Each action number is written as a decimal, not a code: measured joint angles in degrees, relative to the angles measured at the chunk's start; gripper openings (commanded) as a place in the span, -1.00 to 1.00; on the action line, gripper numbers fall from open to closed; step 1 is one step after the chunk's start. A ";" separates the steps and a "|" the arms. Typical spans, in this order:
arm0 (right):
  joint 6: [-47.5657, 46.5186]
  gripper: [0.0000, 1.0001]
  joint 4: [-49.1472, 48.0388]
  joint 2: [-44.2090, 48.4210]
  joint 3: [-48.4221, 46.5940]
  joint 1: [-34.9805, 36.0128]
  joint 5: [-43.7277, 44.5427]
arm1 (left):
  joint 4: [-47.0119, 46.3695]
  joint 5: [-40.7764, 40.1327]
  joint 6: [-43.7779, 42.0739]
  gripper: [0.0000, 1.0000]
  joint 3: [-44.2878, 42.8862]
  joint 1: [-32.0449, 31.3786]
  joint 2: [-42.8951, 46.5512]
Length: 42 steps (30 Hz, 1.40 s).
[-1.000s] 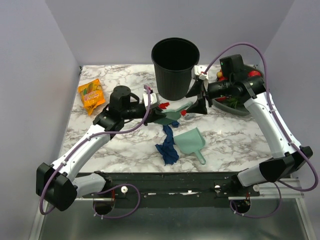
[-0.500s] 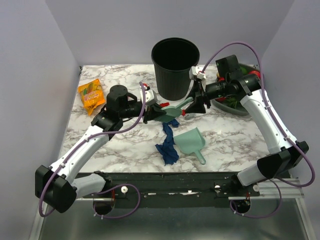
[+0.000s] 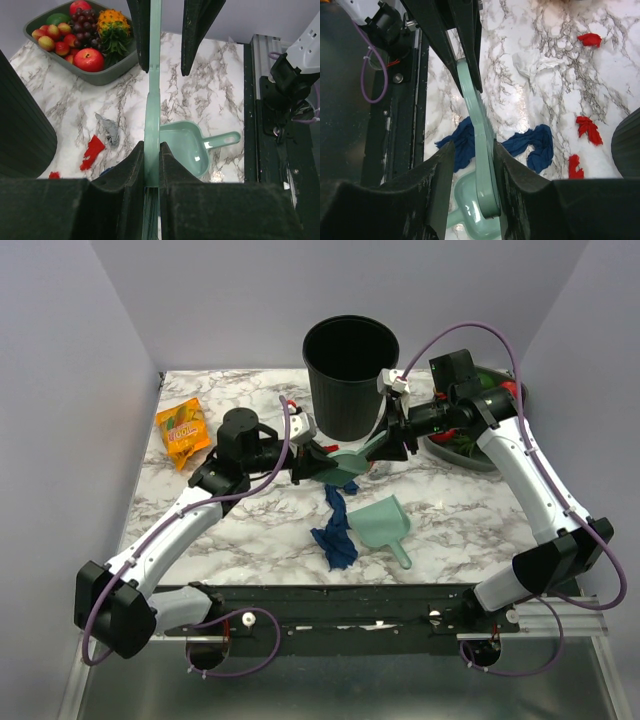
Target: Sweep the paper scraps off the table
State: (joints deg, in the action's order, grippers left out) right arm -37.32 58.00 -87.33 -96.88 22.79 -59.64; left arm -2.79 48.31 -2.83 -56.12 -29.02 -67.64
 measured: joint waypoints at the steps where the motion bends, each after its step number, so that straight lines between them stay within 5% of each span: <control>1: 0.28 -0.18 -0.20 0.00 0.04 0.02 0.00 | -0.35 0.24 0.42 -1.00 0.00 0.00 -0.22; 5: 0.92 -0.46 -0.98 -0.11 0.04 0.02 0.02 | -1.36 0.68 1.42 -1.00 0.00 -0.11 -0.68; 15: 0.61 -0.42 -1.44 -0.22 1.31 0.22 0.22 | -1.70 1.11 2.51 -1.00 0.00 -0.28 -1.07; 18: 0.04 -0.59 -1.46 -0.22 1.99 0.42 0.50 | -1.88 1.29 3.45 -1.00 0.00 -0.28 -1.42; 20: -0.22 -0.99 -1.49 -0.22 2.60 0.48 0.63 | -1.77 1.31 3.98 -1.00 0.00 -0.28 -1.64; 23: -1.07 -0.99 -1.60 -0.17 2.99 0.61 0.72 | -1.77 1.46 5.14 -1.00 0.00 0.00 -2.14; 24: -1.14 -0.99 -1.84 -0.15 3.08 0.66 0.79 | -1.77 1.46 5.33 -0.52 0.00 0.07 -2.19; 25: -1.07 -0.99 -1.97 -0.09 3.21 0.68 0.87 | -1.75 1.36 5.44 -0.26 0.00 0.09 -2.19; 27: -0.39 -0.99 -2.12 0.15 3.21 0.76 1.55 | -1.77 0.02 5.31 0.21 0.00 0.09 -2.23; 29: 1.53 -0.99 -1.99 0.57 3.21 0.76 3.89 | -1.92 -3.43 4.92 0.43 0.00 0.09 -2.21; 33: 6.71 -0.99 -2.21 2.78 3.67 -1.68 9.35 | -1.42 -10.86 4.74 0.67 0.61 0.20 -1.14; 42: 22.67 -0.99 -7.50 16.76 10.10 -10.36 32.61 | 7.91 -13.27 1.44 0.59 1.97 -5.35 1.27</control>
State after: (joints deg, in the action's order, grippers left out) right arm -14.66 50.50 -70.57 -86.78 12.43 -27.03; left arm 5.13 35.05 -1.39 -54.15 -34.37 -66.37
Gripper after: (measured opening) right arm 0.138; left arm 0.803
